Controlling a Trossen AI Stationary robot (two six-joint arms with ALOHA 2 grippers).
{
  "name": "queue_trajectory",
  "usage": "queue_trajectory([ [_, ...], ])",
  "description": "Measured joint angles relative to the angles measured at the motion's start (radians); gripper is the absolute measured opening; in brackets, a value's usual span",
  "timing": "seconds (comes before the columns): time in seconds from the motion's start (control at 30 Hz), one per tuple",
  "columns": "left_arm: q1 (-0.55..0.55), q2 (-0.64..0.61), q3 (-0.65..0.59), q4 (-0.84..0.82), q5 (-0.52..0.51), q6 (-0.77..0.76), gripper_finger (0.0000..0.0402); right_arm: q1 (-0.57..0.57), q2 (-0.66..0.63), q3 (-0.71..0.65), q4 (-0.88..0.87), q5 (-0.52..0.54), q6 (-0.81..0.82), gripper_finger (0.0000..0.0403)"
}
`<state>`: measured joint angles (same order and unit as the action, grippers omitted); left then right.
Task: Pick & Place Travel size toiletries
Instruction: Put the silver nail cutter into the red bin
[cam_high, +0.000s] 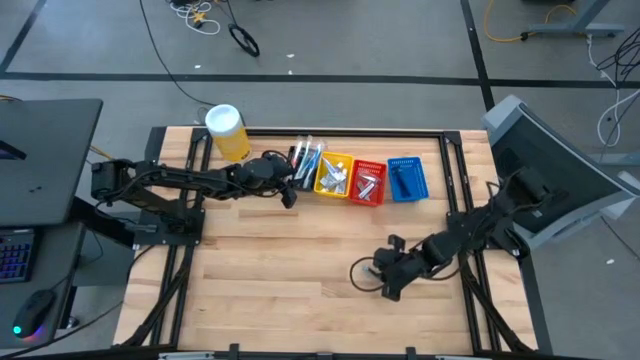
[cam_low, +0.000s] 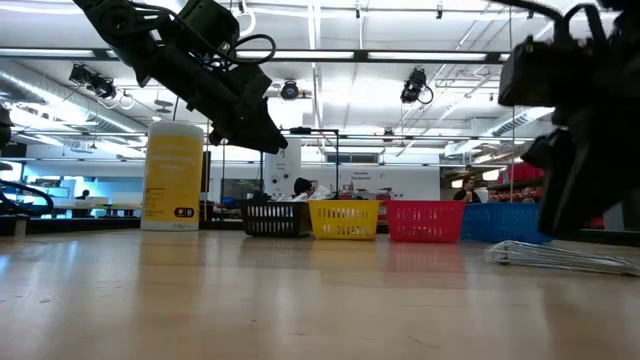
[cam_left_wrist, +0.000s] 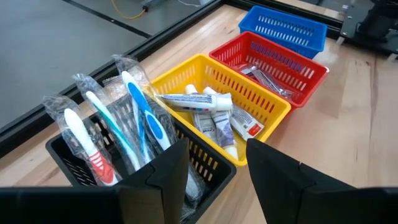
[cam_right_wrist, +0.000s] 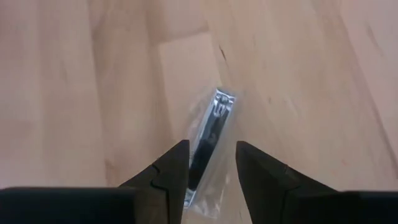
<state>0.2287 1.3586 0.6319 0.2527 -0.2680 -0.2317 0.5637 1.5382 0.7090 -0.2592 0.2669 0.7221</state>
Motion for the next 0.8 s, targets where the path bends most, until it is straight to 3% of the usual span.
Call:
queue_trajectory([
  [0.4, 0.000, 0.000, 0.000, -0.001, 0.000, 0.004, 0.0169, 0.005, 0.143, 0.005, 0.029, 0.038, -0.015, 0.0135],
  [0.67, 0.000, 0.000, 0.000, -0.010, 0.000, 0.008, 0.0169, -0.007, 0.140, 0.003, 0.017, 0.053, -0.048, 0.0050],
  [0.8, 0.000, 0.000, 0.000, -0.010, 0.000, 0.009, 0.0169, -0.026, 0.110, 0.012, 0.029, 0.034, -0.074, 0.0034],
])
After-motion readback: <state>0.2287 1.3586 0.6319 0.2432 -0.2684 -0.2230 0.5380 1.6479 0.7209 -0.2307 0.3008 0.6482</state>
